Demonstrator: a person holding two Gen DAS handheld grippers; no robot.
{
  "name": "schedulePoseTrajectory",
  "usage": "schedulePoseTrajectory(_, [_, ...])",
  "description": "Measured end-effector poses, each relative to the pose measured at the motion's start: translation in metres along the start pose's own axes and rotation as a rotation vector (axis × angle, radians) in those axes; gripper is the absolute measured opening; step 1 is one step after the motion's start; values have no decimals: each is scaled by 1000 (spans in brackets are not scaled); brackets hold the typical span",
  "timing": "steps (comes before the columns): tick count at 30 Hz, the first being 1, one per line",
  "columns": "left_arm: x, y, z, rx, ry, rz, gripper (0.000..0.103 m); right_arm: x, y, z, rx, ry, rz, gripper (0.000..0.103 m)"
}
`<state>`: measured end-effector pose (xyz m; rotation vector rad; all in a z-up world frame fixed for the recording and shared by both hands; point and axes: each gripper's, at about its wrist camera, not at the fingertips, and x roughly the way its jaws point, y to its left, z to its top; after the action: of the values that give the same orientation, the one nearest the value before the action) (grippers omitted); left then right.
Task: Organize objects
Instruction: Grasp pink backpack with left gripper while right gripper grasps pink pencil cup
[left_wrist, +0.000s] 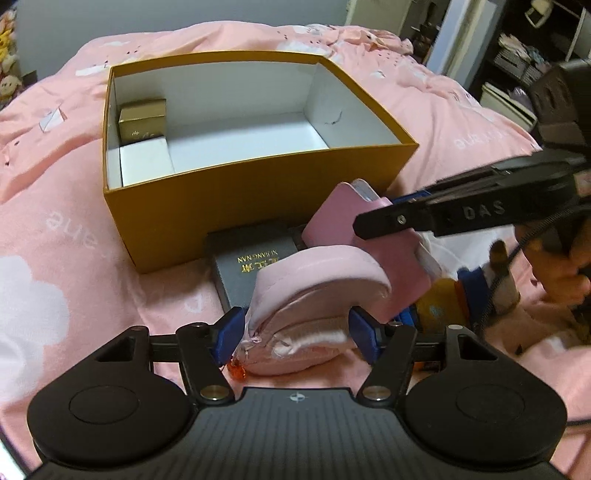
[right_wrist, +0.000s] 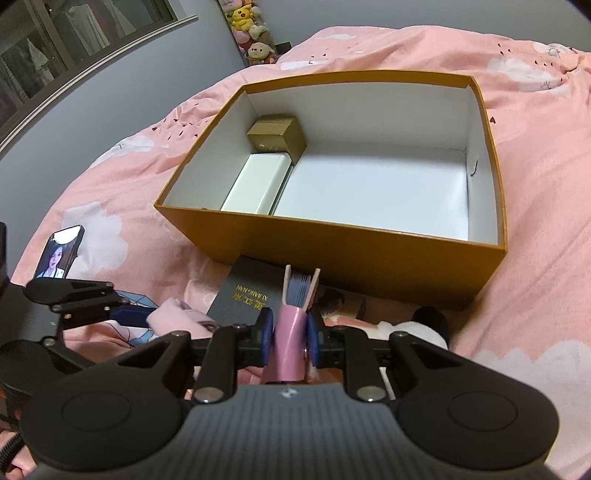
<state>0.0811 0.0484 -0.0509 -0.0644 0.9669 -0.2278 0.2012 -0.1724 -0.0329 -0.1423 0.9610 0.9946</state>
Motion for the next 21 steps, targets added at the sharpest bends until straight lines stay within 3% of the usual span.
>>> schedulePoseTrajectory(5, [-10, -14, -6, 182, 53, 2, 81, 0, -1, 0, 3, 1, 2, 21])
schedulePoseTrajectory(9, [-4, -26, -13, 304, 77, 98, 81, 0, 0, 0, 3, 0, 2, 21])
schedulePoseTrajectory(11, [8, -28, -13, 303, 78, 155, 74, 0, 0, 0, 1, 1, 1, 21])
schedulePoseTrajectory(21, [25, -16, 0, 146, -5, 92, 68, -4, -2, -3, 3, 52, 14, 21])
